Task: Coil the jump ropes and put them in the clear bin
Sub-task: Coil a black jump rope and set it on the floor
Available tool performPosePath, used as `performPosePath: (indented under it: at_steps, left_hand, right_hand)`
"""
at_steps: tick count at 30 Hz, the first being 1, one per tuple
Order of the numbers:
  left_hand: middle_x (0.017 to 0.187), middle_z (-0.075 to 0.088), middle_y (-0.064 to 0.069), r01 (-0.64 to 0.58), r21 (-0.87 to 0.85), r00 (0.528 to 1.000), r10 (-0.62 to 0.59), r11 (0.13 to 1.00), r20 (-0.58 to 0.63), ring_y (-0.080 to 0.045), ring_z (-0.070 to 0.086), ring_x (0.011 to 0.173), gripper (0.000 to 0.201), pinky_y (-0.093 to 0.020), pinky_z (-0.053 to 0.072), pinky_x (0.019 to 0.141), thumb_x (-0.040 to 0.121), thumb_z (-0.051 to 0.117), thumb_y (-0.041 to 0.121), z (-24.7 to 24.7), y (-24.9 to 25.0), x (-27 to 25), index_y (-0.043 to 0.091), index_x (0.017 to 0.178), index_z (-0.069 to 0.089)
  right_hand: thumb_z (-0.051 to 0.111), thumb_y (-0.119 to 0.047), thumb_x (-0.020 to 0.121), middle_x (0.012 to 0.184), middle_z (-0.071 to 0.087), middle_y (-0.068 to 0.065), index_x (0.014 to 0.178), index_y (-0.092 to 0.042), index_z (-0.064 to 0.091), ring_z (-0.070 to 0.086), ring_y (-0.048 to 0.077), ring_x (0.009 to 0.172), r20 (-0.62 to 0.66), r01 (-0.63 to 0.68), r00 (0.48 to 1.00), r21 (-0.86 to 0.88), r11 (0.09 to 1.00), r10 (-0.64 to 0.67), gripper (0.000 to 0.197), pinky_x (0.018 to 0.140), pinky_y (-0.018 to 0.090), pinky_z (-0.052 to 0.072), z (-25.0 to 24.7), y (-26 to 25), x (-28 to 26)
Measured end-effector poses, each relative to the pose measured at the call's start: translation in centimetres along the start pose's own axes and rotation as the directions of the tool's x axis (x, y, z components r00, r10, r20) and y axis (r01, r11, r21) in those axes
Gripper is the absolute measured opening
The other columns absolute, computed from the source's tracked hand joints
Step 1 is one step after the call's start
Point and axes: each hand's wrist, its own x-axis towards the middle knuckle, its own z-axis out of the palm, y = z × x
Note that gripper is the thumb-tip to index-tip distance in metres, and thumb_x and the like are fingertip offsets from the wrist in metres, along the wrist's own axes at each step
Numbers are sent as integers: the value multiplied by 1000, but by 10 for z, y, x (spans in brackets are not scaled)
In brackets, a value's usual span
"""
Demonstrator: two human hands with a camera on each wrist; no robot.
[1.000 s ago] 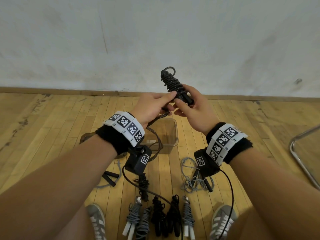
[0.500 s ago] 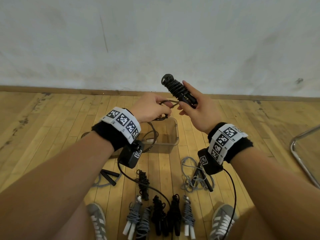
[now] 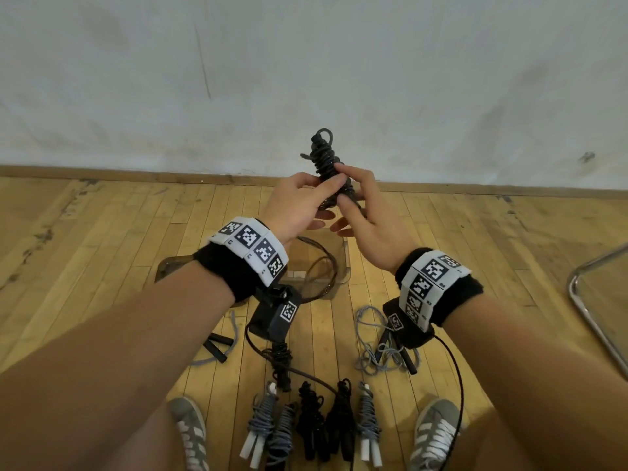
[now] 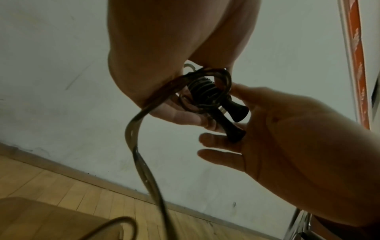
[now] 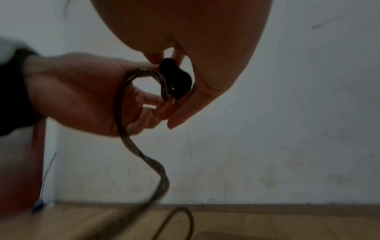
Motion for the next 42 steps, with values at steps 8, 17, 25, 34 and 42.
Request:
performPosePath:
  at_steps: [8,17,25,34,42]
  left_hand:
    - [98,79,3,16,-49,999,-15,999,32,-9,76,80,36,-24,51,67,88,78,39,-5,6,-2,19,116,67]
    - [108,78,-1,85,26,964,-89,996,249,-16,72,103,63,-33,50,87,81,77,-6,-17,4,4,24,134,58]
    - [109,77,-6,16,138,949,-59,990,310,-8,73,100,36,-21,49,91,91,59,-11,-20,4,5,13,113,73]
    - [86,62,-3,66,103,971,-87,992,221,-7,50,57,37,-17,36,48,94,52,-5,-18,3,9,3,127,68]
    - [91,79,-5,8,-20,999,-7,1000,37,-8,62,63,21,-22,35,55,100,63,29,-10,9,2,16,112,73]
  right_hand:
    - [48,-30,108,105,75,7,159,-28,16,67,19,74,63,-209,978,231,950,200,60,82,42,63,-10,-2,8]
    - [52,-18,106,72,62,-22,157,-11,34,58,2,72,88,-131,989,118,984,121,55,86,37,62,-21,2,14]
    - [53,-21,105,104,65,-7,158,-13,33,68,1,85,13,-91,996,-22,996,91,57,83,27,60,-27,2,11]
    - [55,-28,104,126,67,3,153,-13,42,59,10,102,-81,-11,996,-435,900,-26,52,89,22,44,-33,10,8]
    - [63,-34,100,113,66,-4,156,-16,36,61,14,101,-131,-86,991,-481,872,26,65,85,24,42,-30,6,9]
